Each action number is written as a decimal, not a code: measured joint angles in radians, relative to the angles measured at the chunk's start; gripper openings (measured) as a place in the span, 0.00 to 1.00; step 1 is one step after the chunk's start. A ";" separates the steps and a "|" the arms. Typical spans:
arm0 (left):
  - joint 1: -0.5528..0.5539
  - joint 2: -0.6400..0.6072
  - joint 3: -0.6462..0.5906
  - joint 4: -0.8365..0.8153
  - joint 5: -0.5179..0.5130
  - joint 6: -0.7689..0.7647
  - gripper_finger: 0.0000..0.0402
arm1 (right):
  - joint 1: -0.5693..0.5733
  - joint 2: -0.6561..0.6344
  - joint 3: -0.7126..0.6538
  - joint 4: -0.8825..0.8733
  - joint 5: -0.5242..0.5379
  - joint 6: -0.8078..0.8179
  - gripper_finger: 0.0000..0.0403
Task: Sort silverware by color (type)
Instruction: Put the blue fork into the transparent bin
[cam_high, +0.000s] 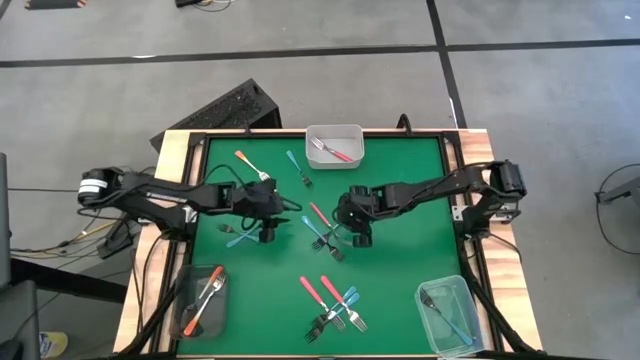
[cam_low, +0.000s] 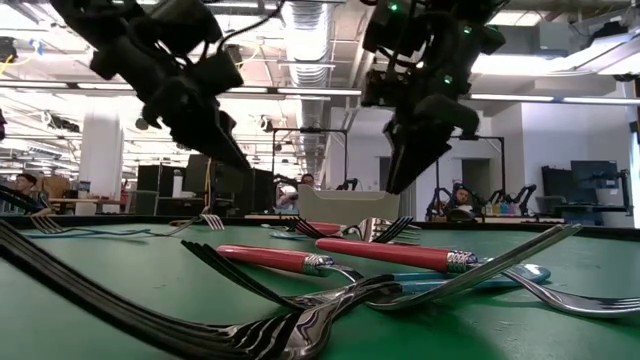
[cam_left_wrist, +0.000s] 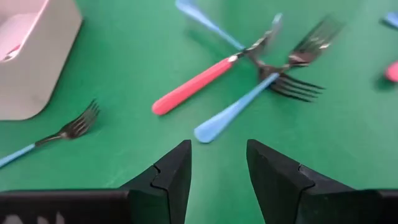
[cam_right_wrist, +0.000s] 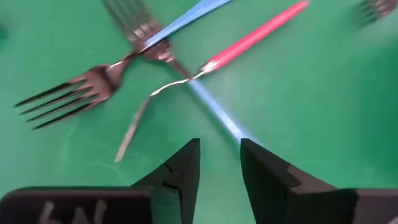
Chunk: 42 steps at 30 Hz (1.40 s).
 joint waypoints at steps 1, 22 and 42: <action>0.012 0.010 0.000 0.003 0.000 0.003 0.35 | -0.008 0.001 0.003 0.001 0.000 -0.025 0.36; 0.056 0.047 0.000 0.013 -0.006 -0.012 0.35 | -0.043 0.157 0.004 0.058 -0.030 -0.072 0.06; 0.056 0.047 0.000 0.169 -0.061 0.001 0.35 | 0.285 -0.258 0.002 -0.487 -0.082 0.993 0.04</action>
